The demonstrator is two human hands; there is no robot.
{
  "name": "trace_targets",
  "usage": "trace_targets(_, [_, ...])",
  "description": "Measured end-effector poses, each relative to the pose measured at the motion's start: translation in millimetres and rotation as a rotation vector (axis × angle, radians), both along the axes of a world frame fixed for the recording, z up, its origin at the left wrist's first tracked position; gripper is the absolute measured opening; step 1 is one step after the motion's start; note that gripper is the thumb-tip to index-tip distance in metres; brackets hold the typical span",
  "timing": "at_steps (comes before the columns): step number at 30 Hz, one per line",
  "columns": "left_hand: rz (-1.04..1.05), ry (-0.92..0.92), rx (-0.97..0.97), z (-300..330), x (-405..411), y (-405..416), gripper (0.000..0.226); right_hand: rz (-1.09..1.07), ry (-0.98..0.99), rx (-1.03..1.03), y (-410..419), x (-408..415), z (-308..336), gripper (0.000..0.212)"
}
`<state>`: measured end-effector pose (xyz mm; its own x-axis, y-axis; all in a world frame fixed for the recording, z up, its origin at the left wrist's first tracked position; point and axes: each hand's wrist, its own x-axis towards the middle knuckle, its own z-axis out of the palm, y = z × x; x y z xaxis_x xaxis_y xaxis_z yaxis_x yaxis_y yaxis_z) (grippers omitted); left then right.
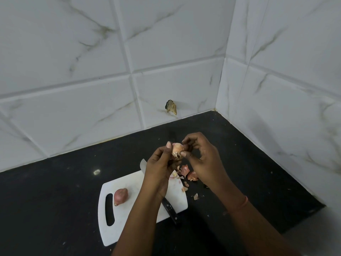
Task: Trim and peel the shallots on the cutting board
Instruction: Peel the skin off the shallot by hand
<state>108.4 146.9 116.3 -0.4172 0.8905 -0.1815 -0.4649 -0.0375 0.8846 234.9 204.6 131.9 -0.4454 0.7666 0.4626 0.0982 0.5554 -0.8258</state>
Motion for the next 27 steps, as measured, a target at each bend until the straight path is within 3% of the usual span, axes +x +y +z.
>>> trace_targets(6, [-0.031, 0.044, -0.002, 1, -1, -1, 0.042, 0.011, -0.030, -0.017, 1, -1, 1, 0.040])
trace_targets(12, [-0.098, 0.141, 0.055, 6, 4, -5, 0.033, -0.085, 0.086, 0.007, -11, -7, -1, 0.027])
trace_targets(19, [0.050, 0.040, 0.093, 9, 19, -5, 0.023, -0.198, 0.132, 0.130, -26, -26, -13, 0.021])
trace_targets(23, [0.095, -0.084, 0.128, 10, 13, -5, 0.026, -0.155, 0.134, 0.136, -30, -30, -14, 0.019])
trace_targets(27, [0.130, -0.234, 0.123, 15, -2, -2, 0.034, -0.089, 0.075, 0.133, -36, -37, -15, 0.030])
